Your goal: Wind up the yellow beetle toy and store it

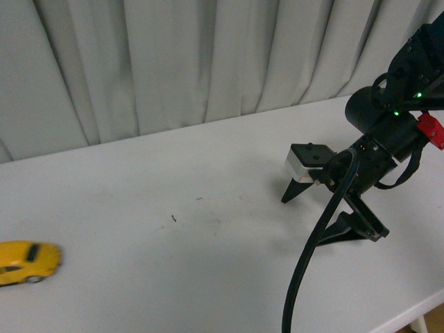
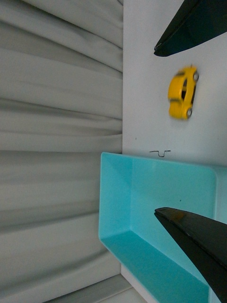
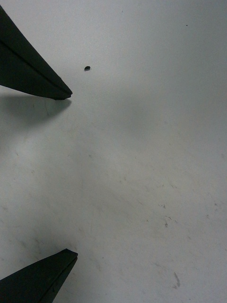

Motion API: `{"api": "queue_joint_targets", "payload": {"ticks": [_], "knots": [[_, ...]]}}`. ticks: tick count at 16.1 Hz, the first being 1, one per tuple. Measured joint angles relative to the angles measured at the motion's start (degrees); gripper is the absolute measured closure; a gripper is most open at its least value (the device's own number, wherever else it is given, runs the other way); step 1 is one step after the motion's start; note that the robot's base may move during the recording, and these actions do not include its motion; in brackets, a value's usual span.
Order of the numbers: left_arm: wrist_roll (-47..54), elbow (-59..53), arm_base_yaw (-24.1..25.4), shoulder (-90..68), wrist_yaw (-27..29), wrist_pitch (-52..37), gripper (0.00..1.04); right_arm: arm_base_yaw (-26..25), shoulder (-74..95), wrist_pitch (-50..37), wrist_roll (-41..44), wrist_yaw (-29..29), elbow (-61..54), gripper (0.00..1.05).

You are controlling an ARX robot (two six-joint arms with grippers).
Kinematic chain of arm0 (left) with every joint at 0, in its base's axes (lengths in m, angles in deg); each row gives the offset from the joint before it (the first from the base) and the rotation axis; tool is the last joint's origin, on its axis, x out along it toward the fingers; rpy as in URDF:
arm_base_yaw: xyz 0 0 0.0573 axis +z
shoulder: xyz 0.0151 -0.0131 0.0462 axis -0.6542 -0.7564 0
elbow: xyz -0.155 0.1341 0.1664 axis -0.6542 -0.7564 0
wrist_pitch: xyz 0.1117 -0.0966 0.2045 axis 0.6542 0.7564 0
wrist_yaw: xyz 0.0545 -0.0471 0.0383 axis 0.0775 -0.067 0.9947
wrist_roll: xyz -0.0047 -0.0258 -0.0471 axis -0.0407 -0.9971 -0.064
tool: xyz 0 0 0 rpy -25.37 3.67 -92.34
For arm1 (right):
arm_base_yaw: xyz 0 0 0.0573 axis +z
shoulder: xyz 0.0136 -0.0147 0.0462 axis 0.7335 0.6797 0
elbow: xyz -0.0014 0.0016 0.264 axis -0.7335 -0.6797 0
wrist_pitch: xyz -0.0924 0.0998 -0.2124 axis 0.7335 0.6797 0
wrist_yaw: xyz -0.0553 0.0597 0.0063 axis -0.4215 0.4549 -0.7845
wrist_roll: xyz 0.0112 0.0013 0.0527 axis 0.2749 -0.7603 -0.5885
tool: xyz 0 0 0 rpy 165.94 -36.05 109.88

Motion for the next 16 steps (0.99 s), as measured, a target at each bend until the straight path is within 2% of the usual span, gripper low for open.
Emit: {"api": "queue_joint_targets", "payload": {"ticks": [3, 5, 8, 10, 12, 14, 15, 16], "knots": [[0.0, 0.0, 0.0, 0.0, 0.0, 0.0, 0.07, 2.0, -3.4, -3.5, 0.0, 0.2, -3.2, 0.07], [0.0, 0.0, 0.0, 0.0, 0.0, 0.0, 0.07, 3.9, -7.8, -6.8, -0.1, 3.3, -6.1, 0.07], [0.0, 0.0, 0.0, 0.0, 0.0, 0.0, 0.07, 7.6, -23.1, -22.8, -9.9, 11.4, -14.4, 0.07], [0.0, 0.0, 0.0, 0.0, 0.0, 0.0, 0.07, 8.5, -31.1, -31.4, -16.3, 13.1, -21.2, 0.07], [0.0, 0.0, 0.0, 0.0, 0.0, 0.0, 0.07, 8.0, -37.6, -37.0, -21.4, 14.4, -26.4, 0.07], [0.0, 0.0, 0.0, 0.0, 0.0, 0.0, 0.07, 7.7, -49.7, -38.9, -26.4, 16.9, -29.2, 0.07], [0.0, 0.0, 0.0, 0.0, 0.0, 0.0, 0.07, 10.7, -56.3, -55.1, -36.3, 2.9, -35.6, 0.16], [0.0, 0.0, 0.0, 0.0, 0.0, 0.0, 0.07, 14.4, -64.1, -65.5, -51.4, -12.2, -43.8, 0.29]]}}
